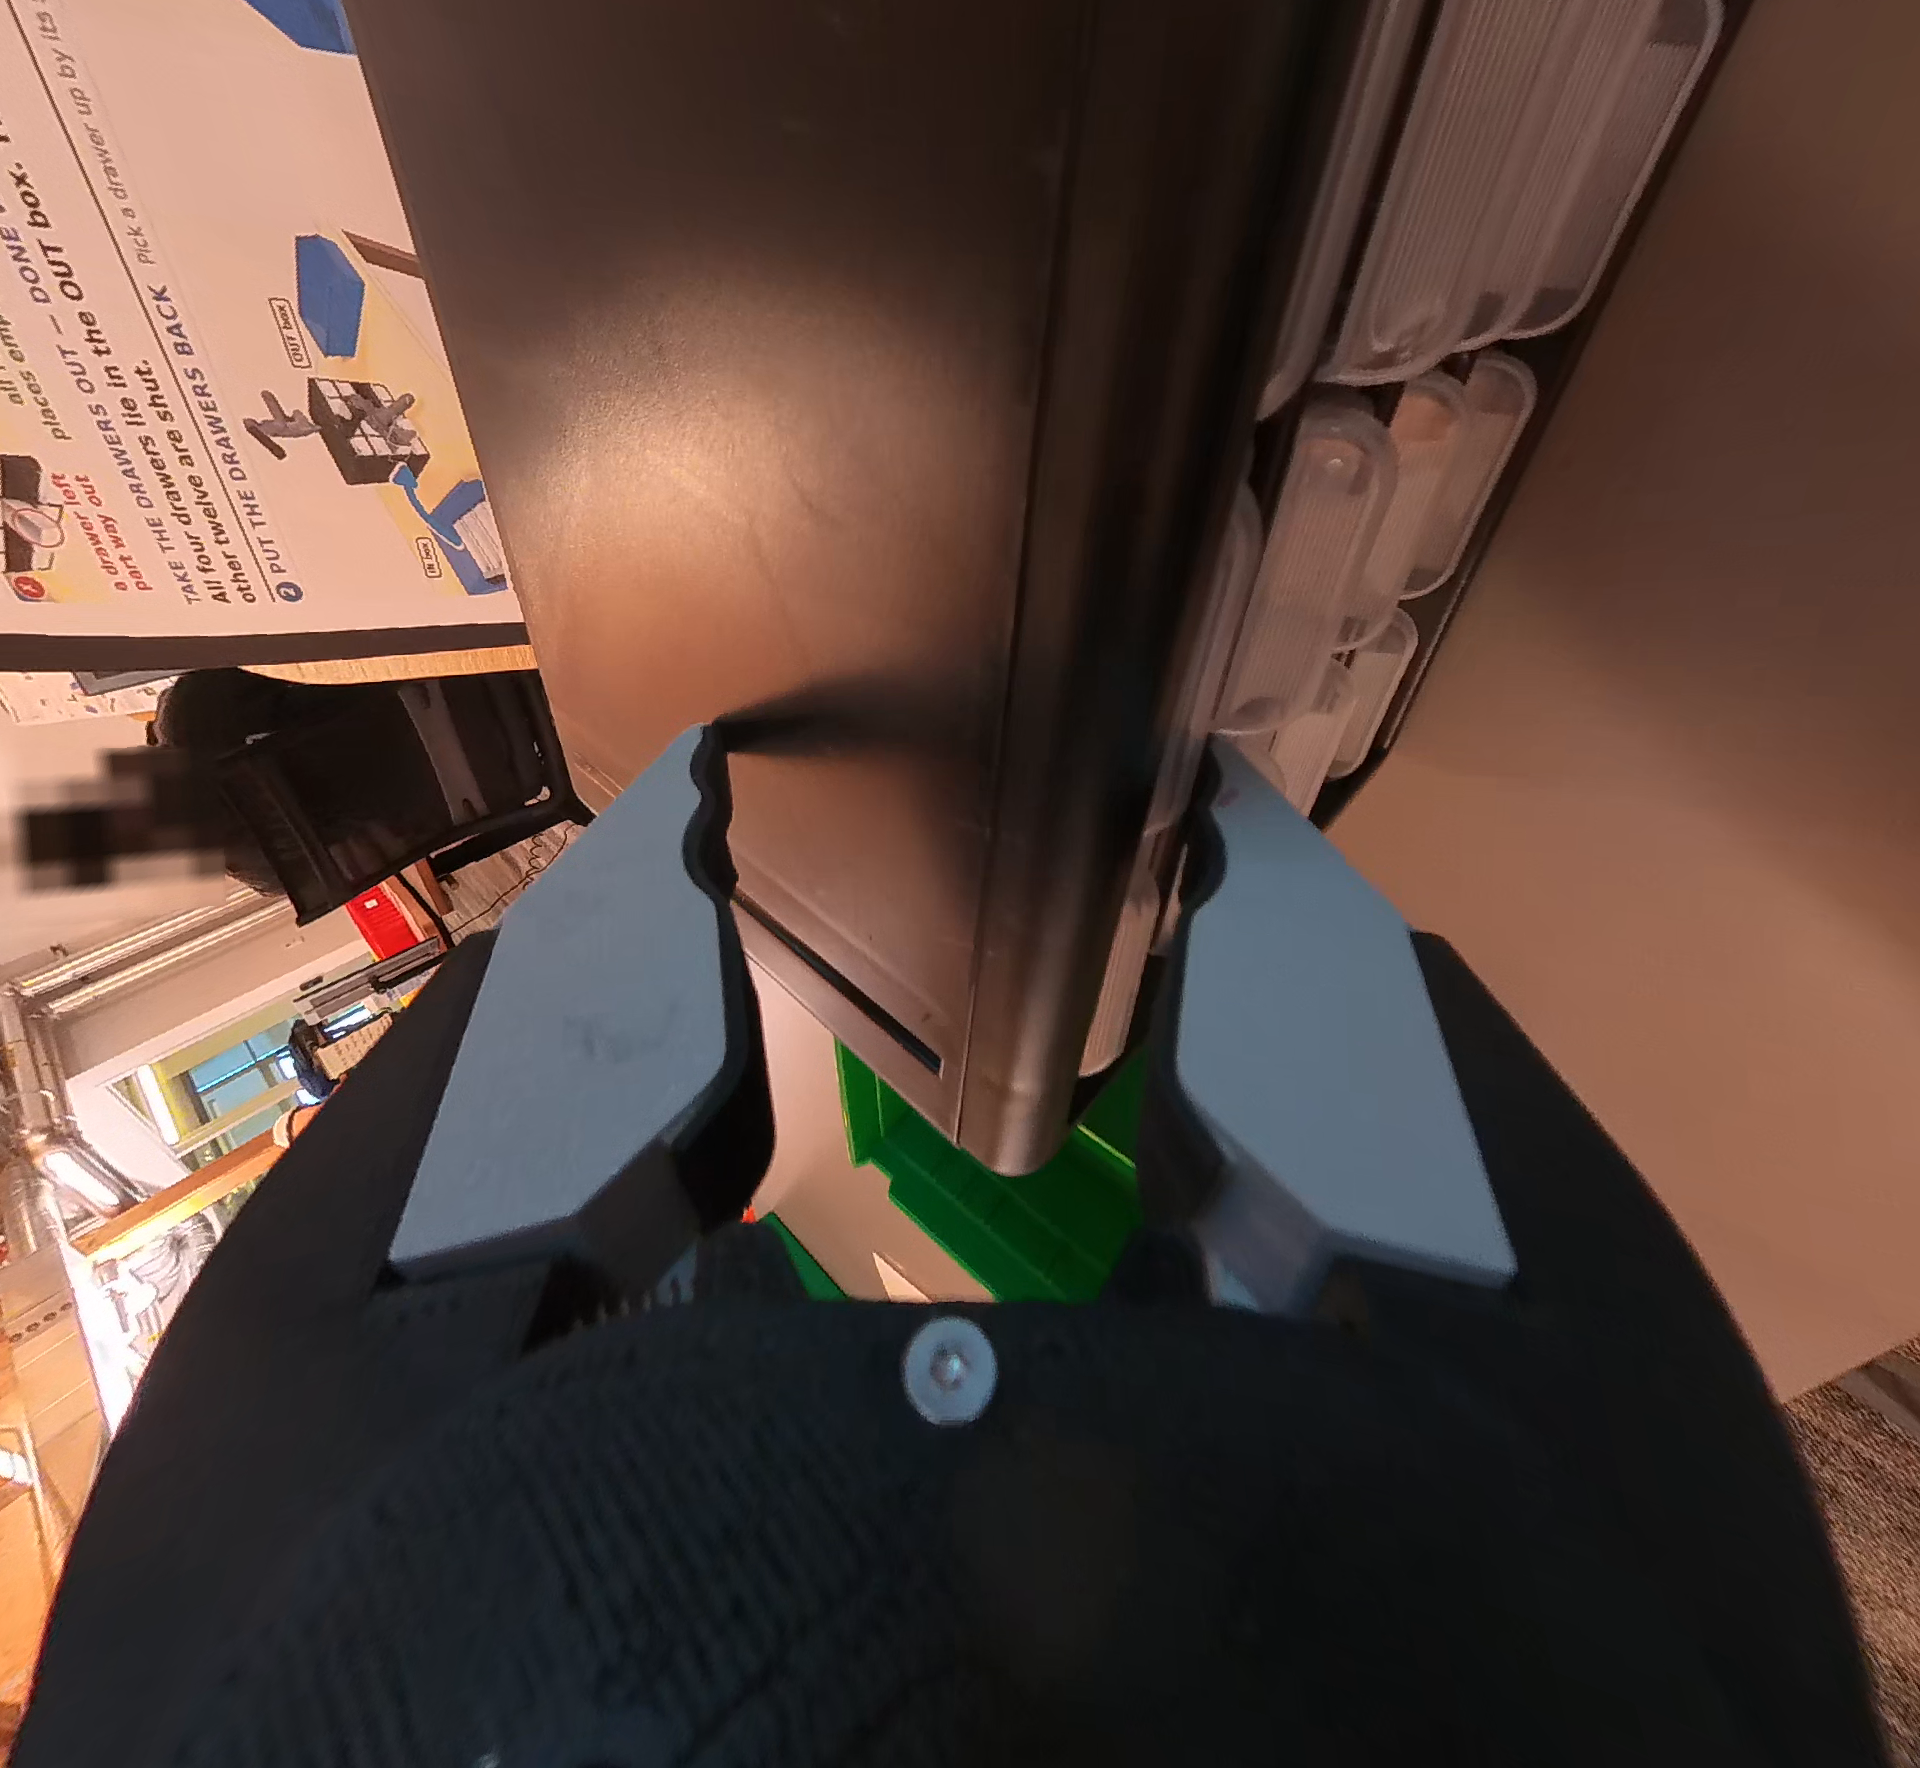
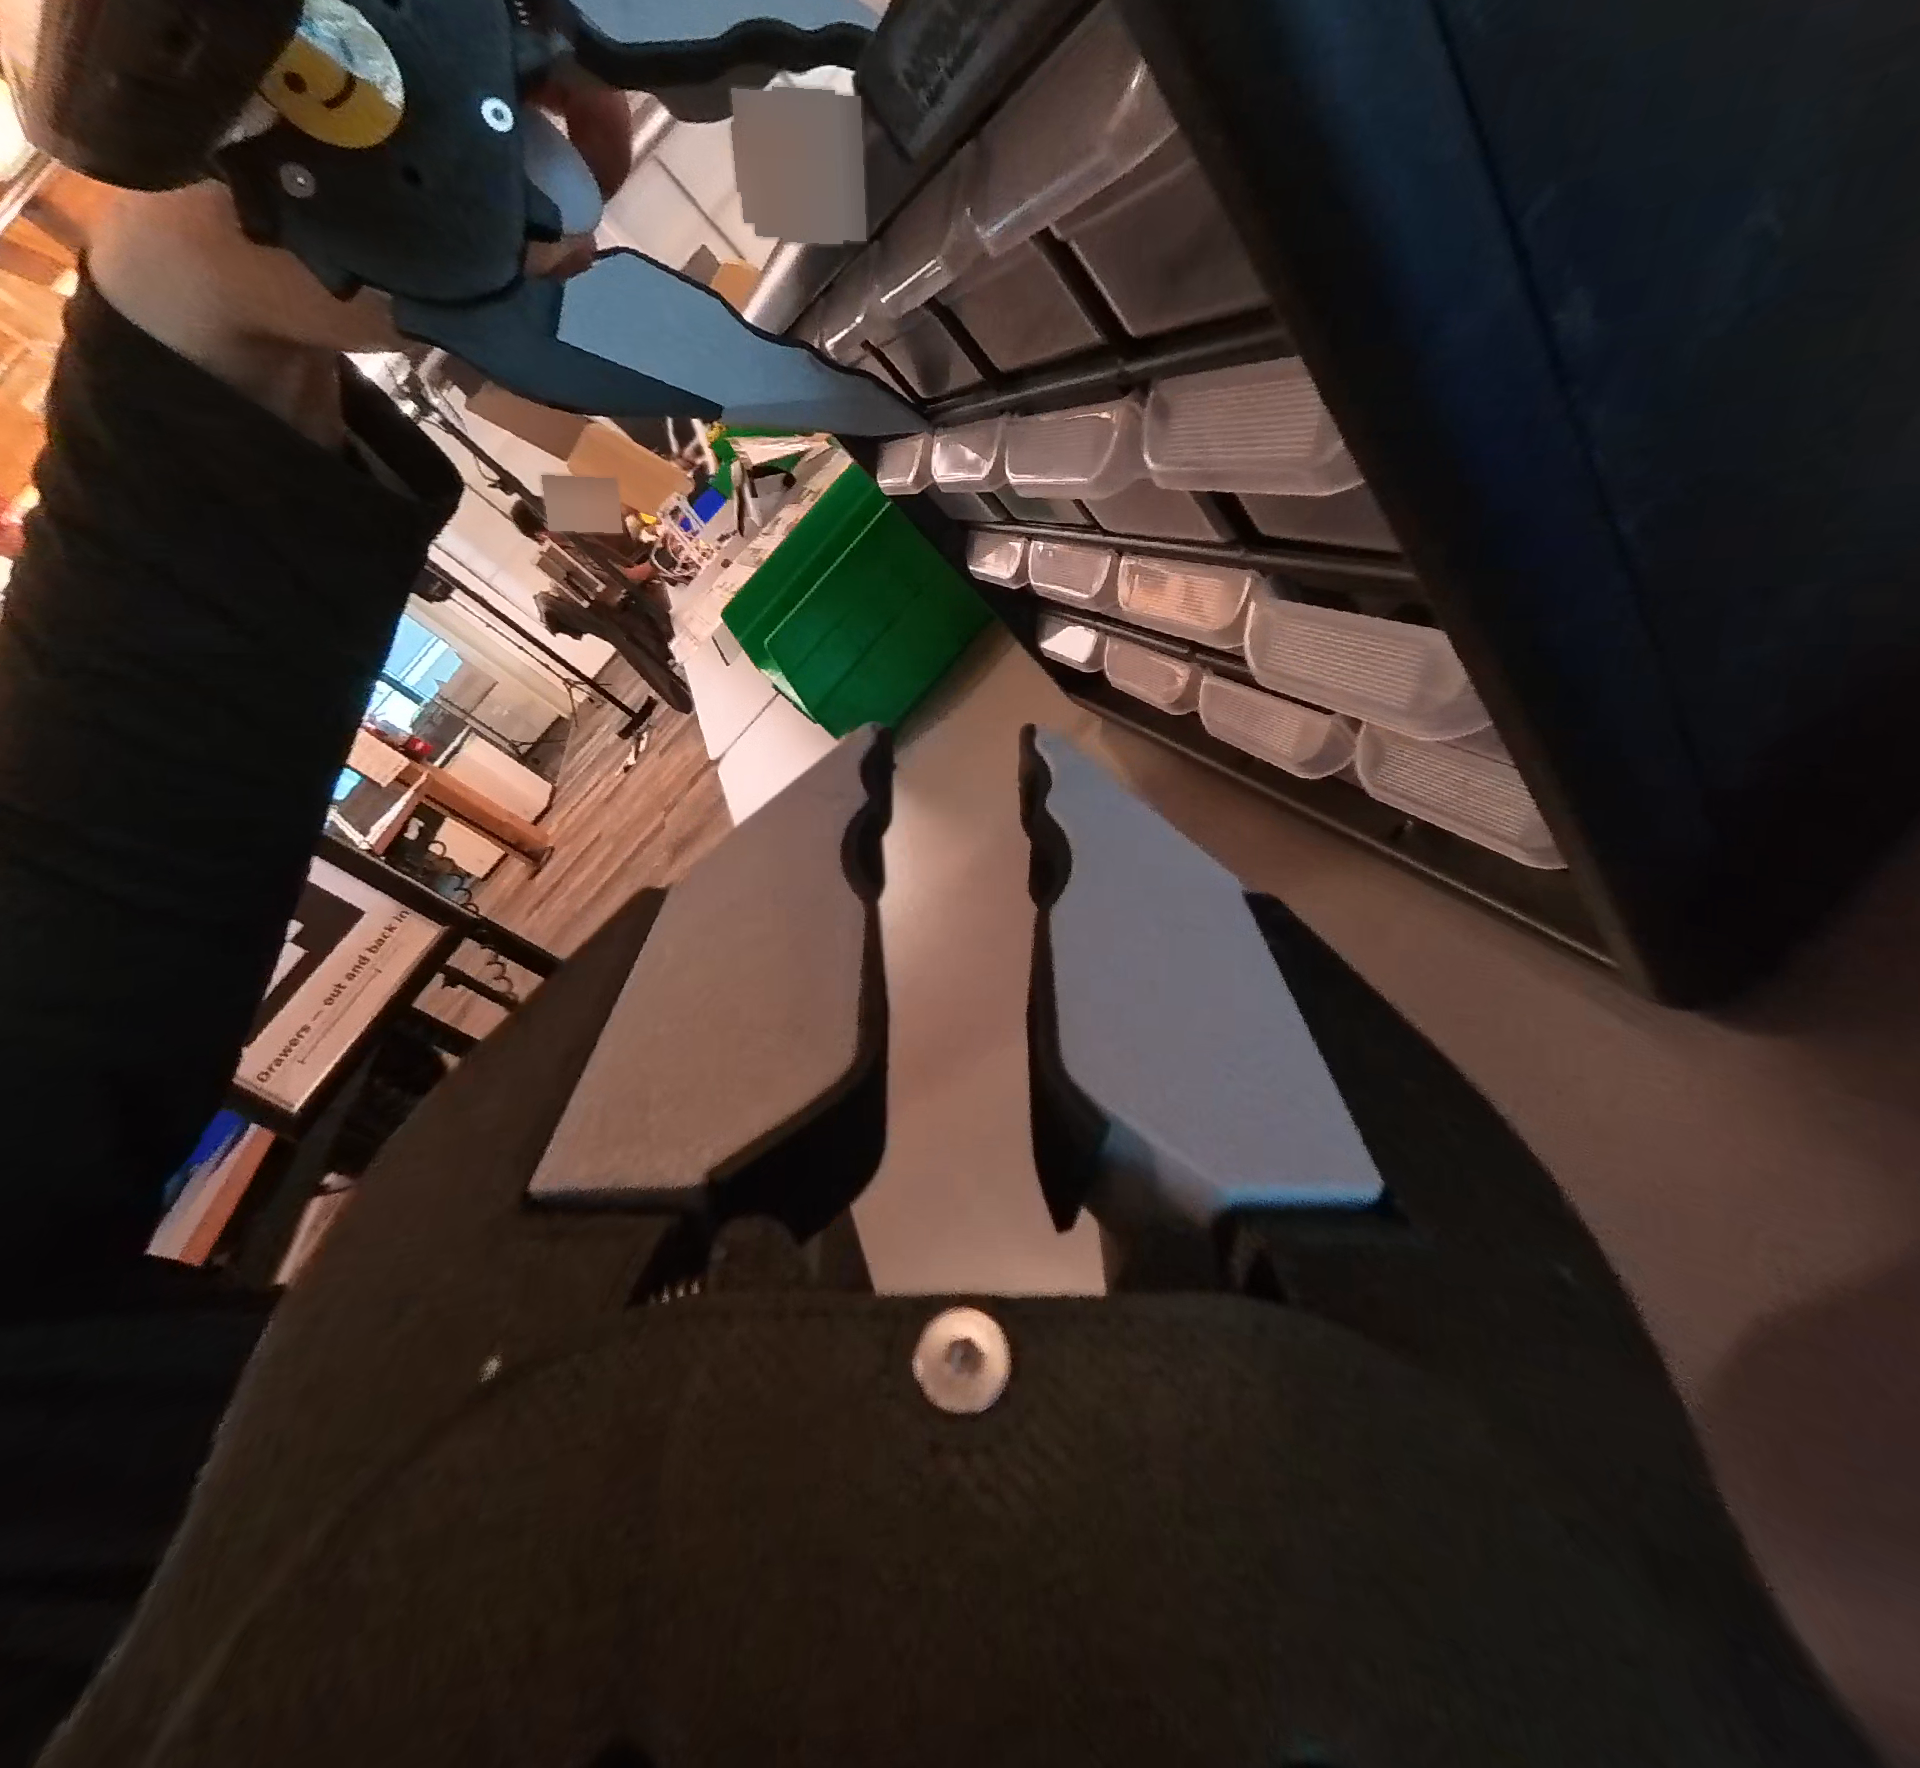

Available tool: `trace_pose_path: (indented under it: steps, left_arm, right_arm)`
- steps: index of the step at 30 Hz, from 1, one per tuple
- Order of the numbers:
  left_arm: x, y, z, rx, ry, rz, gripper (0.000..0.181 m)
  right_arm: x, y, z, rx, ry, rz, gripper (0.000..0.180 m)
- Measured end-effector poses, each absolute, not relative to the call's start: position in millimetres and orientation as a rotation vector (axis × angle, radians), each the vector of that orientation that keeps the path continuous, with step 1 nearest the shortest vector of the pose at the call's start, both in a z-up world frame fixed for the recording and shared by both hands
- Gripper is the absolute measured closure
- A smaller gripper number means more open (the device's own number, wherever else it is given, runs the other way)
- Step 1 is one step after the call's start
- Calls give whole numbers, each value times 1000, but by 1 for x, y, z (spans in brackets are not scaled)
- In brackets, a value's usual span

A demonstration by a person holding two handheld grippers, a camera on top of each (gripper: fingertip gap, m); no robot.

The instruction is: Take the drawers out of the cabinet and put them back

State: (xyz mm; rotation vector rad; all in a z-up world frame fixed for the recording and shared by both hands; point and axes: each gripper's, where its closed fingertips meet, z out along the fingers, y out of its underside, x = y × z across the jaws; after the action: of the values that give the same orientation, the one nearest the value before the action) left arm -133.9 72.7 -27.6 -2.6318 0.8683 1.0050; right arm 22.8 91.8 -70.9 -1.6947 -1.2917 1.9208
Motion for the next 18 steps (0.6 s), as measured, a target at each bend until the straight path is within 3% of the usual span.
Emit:
trace_pose_path:
  steps: [7, 10, 18]
  left_arm:
    - [-134, 73, -28, -2633, 871, 1007, 94]
    - [-134, 73, -28, -2628, 873, 1002, 94]
    - [-134, 73, -28, -2635, 880, 1008, 94]
  right_arm:
    - [27, 108, -76, -1713, -1280, 1818, 149]
    - [34, 132, -88, -1718, -1311, 1575, 131]
    - [47, 118, -78, -1271, -1633, 1141, 128]
